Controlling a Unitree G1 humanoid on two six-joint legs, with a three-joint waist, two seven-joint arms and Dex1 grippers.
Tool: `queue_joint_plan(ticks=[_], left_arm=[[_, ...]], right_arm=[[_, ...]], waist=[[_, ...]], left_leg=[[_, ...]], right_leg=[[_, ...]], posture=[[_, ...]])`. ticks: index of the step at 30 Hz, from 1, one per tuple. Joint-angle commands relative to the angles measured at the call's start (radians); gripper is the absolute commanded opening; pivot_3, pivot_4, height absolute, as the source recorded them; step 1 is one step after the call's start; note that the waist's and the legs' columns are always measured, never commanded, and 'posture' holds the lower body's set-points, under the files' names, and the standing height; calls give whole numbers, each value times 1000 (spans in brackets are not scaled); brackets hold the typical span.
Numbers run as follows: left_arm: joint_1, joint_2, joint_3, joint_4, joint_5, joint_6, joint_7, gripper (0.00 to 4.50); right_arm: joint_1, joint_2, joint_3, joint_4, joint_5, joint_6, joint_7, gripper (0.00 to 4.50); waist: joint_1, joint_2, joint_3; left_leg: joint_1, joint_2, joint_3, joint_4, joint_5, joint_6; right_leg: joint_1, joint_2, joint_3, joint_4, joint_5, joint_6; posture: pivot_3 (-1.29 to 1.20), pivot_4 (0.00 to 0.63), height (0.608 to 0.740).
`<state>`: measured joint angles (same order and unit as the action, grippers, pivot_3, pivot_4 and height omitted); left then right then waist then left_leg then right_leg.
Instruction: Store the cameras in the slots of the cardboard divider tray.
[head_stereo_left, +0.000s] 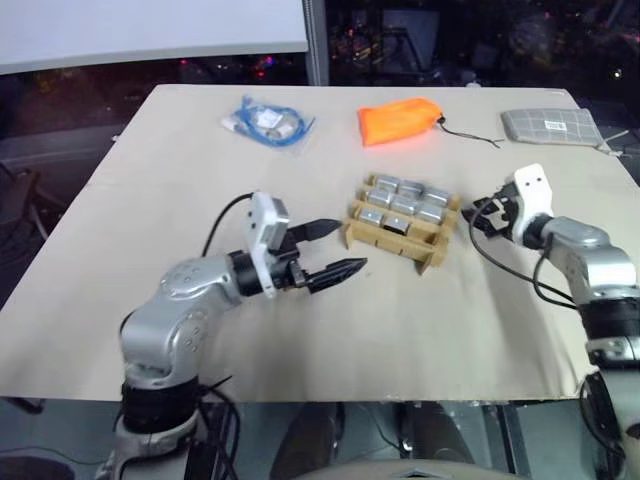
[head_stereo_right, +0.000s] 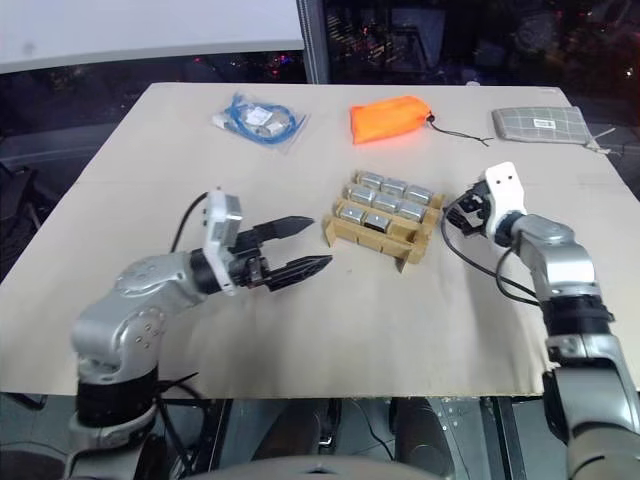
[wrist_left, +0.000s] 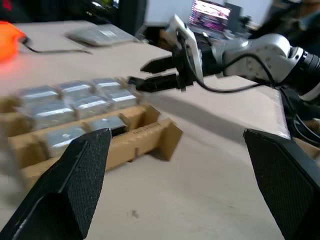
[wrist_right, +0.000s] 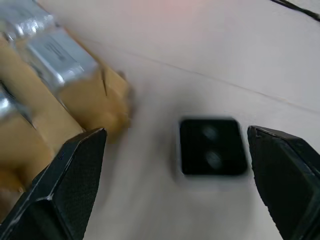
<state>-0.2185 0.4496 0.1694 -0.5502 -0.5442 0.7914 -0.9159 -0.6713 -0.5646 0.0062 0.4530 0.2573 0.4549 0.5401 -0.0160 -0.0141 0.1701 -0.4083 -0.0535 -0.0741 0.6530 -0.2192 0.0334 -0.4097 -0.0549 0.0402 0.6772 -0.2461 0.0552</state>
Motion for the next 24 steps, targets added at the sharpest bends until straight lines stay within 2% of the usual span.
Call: queue_joint_plan(ticks=[1,5,15,18,21,22,24], left_arm=[[63,35,43,-73,-42,-45,18,4422],[120,59,66,-107,-76,-84,30,4422],[125,98,54,-111,-151,-177,22,4422],[124,111,49,-106,-165,-187,24,4500],[120,123,48,-106,-184,-186,30,4500],[113,127,49,-108,-197,-181,35,4500],[90,130,47,-115,-229,-165,45,4500]], right_arm=[[-60,7,-2,110,-50,-70,15,4500],[-103,16,-8,216,-88,-110,12,4500],[-94,16,-50,224,-96,-109,25,4500],[-102,22,-51,244,-98,-115,25,3600],[-102,21,-51,252,-101,-120,28,2142],[-97,17,-52,242,-101,-120,29,1933],[-71,0,-58,186,-104,-126,25,1942]], waist=[[3,0,0],[2,0,0],[0,0,0],[0,0,0],[0,0,0],[0,0,0],[0,0,0]], left_leg=[[0,0,0,0,0,0],[-1,0,-1,-1,0,0],[-1,0,-1,-1,0,0],[-1,0,-1,-1,0,0],[-1,0,0,-1,0,0],[-1,0,0,-1,0,0],[-1,0,0,-1,0,0]], right_leg=[[0,0,0,0,0,0],[0,0,-1,0,0,0],[0,0,-1,-1,0,0],[0,0,-1,-1,0,-1],[0,0,-1,-1,0,-1],[0,0,-1,-1,0,-1],[0,0,-1,-1,0,-1]], posture=[[0,150,740],[0,150,740],[0,150,740],[0,150,740],[0,150,740],[0,150,740],[0,150,740]])
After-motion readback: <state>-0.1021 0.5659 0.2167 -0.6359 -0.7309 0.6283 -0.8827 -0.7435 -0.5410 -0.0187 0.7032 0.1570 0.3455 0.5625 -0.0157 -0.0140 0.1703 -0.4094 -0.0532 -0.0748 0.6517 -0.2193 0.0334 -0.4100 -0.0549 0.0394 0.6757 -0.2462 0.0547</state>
